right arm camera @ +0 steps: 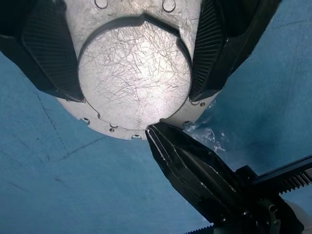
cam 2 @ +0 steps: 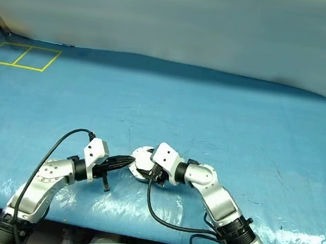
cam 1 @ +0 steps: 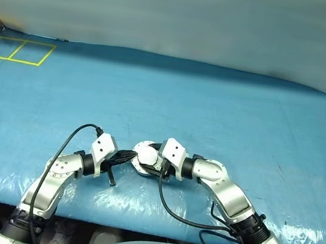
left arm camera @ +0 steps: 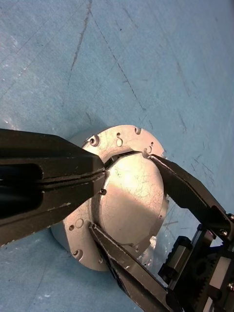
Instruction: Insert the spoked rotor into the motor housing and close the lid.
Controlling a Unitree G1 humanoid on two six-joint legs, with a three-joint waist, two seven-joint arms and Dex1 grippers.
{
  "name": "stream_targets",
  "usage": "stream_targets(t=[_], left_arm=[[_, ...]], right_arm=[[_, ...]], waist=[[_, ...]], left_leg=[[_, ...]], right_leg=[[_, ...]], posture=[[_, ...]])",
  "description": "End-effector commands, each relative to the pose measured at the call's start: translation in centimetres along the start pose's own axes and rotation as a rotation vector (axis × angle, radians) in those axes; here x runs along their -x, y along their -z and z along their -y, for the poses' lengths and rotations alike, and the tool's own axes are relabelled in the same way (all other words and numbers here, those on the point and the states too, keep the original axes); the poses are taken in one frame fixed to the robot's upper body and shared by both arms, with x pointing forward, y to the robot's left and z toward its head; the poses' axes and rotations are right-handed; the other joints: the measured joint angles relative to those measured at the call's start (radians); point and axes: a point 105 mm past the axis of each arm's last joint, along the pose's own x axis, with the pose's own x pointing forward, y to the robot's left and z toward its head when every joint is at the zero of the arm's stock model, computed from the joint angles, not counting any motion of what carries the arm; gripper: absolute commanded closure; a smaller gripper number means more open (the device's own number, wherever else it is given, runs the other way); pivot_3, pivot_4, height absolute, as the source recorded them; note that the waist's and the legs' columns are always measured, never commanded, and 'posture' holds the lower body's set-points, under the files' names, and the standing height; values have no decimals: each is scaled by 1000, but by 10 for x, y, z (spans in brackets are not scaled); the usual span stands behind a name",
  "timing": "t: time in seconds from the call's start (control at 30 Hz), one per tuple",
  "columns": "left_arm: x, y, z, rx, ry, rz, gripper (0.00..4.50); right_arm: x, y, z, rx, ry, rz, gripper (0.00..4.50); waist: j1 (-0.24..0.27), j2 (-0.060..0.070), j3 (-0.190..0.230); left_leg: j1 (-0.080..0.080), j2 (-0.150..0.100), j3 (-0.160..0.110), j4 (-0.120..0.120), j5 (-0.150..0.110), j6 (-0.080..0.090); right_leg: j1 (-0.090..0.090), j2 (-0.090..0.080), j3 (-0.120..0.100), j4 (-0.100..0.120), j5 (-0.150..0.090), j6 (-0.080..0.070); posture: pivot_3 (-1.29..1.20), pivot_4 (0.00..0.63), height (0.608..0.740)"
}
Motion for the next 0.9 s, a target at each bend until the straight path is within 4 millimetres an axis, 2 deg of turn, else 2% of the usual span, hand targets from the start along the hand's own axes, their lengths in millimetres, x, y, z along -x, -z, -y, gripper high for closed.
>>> stream_targets(t=[0.03,0.13,0.23,0.33,0.4,0.53,0.67,0.73,0.9], left_arm=[[-4,17,8,20,43,-56,4500],[-6,15,4,18,37,-39,4500],[-7,17,0,12,35,-40,4500],[-8,19,0,4,44,-49,4500],[-7,20,-1,4,44,-50,4500],[-6,21,0,4,45,-54,4500],[-5,21,3,2,44,-56,4500],[-4,21,4,1,45,-59,4500],[-3,21,5,1,47,-67,4500]], right_arm=[[5,11,7,-105,52,-34,66],[11,-18,11,-149,63,107,66],[21,-38,22,-174,118,210,66],[31,-48,25,-239,127,286,66],[38,-52,23,-359,91,347,66],[50,-37,29,-556,135,363,66],[59,-9,29,-854,165,333,66],[63,7,22,-994,143,281,66],[69,31,11,-1149,144,208,66]], waist=[[0,0,0],[1,0,0],[1,0,1],[-1,1,1],[0,1,1],[0,1,1],[-1,1,1],[-1,1,1],[-3,3,1]], left_leg=[[0,0,0,0,0,0],[-1,0,0,-1,0,0],[-6,0,-1,-1,0,0],[-8,0,-1,-1,0,0],[-9,0,-1,-2,0,0],[-9,-1,-1,-4,0,0],[-9,0,-1,-4,0,0],[-10,0,-1,-4,0,0],[-10,0,-1,-7,0,0]], right_leg=[[0,0,0,0,0,0],[-1,0,0,-1,0,0],[-1,0,0,-1,0,0],[-2,0,-1,-1,0,1],[-3,0,-1,-1,0,1],[-3,0,-1,-2,0,0],[-3,0,-1,-3,0,0],[-3,0,-1,-3,0,0],[-4,0,-1,-7,0,0]], posture=[[0,150,740],[0,150,740],[0,150,740],[0,150,740],[0,150,740],[0,150,740],[0,150,740],[0,150,740],[0,150,740]])
